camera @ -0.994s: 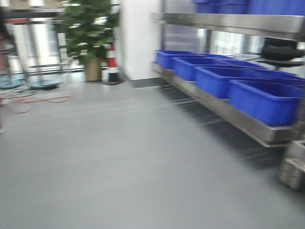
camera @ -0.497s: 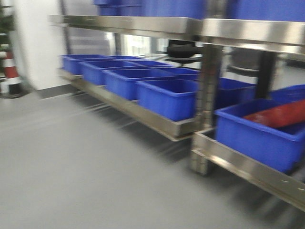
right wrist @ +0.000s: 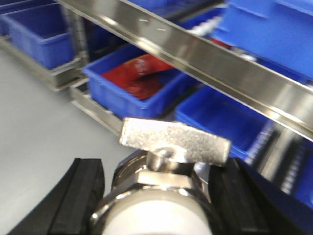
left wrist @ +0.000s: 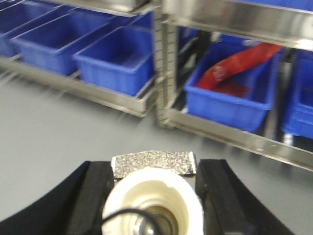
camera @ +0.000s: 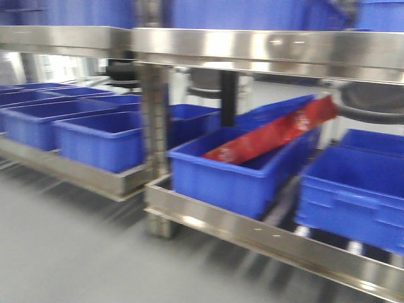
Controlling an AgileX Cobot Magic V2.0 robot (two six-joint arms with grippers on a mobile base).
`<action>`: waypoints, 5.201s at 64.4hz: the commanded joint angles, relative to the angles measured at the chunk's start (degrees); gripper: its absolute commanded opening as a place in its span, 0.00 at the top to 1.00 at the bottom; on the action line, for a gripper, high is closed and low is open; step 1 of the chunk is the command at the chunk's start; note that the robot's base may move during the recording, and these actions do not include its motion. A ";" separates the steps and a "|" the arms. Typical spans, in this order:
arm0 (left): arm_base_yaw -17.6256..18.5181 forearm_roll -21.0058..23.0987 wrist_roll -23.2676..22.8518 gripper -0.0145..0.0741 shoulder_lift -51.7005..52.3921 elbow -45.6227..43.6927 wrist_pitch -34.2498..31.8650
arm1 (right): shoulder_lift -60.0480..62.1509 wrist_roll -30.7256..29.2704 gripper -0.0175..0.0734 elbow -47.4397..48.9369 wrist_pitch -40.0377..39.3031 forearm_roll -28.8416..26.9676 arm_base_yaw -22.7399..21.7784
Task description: Place valve from conveyor to right shelf box
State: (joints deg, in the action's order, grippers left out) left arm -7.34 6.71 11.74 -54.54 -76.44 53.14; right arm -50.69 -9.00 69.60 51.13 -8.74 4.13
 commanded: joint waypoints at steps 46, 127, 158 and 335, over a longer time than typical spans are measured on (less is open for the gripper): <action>0.34 0.80 -0.39 0.96 0.59 -0.38 -3.21 | 0.46 -0.06 0.98 0.62 -4.09 0.41 -0.03; 0.34 0.80 -0.39 0.96 0.59 -0.38 -3.21 | 0.46 -0.06 0.98 0.62 -4.09 0.41 -0.03; 0.34 0.80 -0.39 0.96 0.59 -0.38 -3.21 | 0.46 -0.06 0.98 0.62 -4.09 0.41 -0.03; 31.03 1.11 0.01 0.96 -46.63 -34.15 -2.72 | -43.93 -0.06 0.98 32.68 -4.47 -0.71 24.57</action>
State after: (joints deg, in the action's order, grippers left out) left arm 23.56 8.75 11.85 -100.09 -109.61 51.40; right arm -93.82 -9.00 101.44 49.26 -9.66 28.68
